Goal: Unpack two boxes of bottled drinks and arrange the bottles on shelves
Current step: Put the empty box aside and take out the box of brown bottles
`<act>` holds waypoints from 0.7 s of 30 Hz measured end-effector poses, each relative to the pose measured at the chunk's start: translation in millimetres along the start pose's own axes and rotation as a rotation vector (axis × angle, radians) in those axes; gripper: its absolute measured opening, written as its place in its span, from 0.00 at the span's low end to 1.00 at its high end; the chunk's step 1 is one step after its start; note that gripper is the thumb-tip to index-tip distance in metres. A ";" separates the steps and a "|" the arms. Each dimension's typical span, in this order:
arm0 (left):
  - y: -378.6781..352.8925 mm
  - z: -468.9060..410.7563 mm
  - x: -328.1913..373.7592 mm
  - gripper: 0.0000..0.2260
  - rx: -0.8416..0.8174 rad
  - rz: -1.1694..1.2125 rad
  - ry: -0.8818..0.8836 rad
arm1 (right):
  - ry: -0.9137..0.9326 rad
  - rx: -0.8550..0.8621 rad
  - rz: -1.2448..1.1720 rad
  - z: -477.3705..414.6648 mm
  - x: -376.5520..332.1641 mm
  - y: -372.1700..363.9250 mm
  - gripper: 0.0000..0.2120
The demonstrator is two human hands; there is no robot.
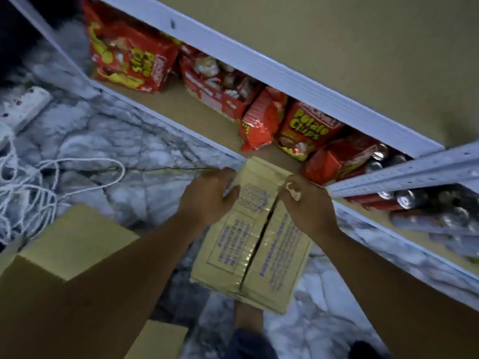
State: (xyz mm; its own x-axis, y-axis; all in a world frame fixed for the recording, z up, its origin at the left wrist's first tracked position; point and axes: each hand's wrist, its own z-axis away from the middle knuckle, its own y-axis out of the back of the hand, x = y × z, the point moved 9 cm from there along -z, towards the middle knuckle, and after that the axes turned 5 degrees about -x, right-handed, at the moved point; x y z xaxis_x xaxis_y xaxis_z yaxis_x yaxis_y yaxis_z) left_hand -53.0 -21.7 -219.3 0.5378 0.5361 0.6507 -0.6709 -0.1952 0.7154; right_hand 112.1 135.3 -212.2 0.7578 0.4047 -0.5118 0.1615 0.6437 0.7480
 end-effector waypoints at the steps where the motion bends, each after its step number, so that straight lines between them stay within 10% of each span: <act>1: -14.9 -12.3 11.8 0.22 -0.042 -0.027 -0.023 | -0.037 0.002 -0.011 -0.9 19.9 4.7 0.14; 21: -138.2 -104.1 40.4 0.30 -0.305 -0.450 -0.347 | -0.010 0.038 -0.048 -42.4 119.1 -13.2 0.29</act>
State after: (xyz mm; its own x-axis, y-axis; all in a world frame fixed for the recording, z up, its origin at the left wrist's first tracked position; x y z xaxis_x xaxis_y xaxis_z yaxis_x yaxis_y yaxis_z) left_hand 8.3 112.4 -318.4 0.9000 0.2048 0.3848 -0.4288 0.2564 0.8663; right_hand 173.4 202.6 -300.9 0.7547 0.3675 -0.5435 0.2216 0.6369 0.7384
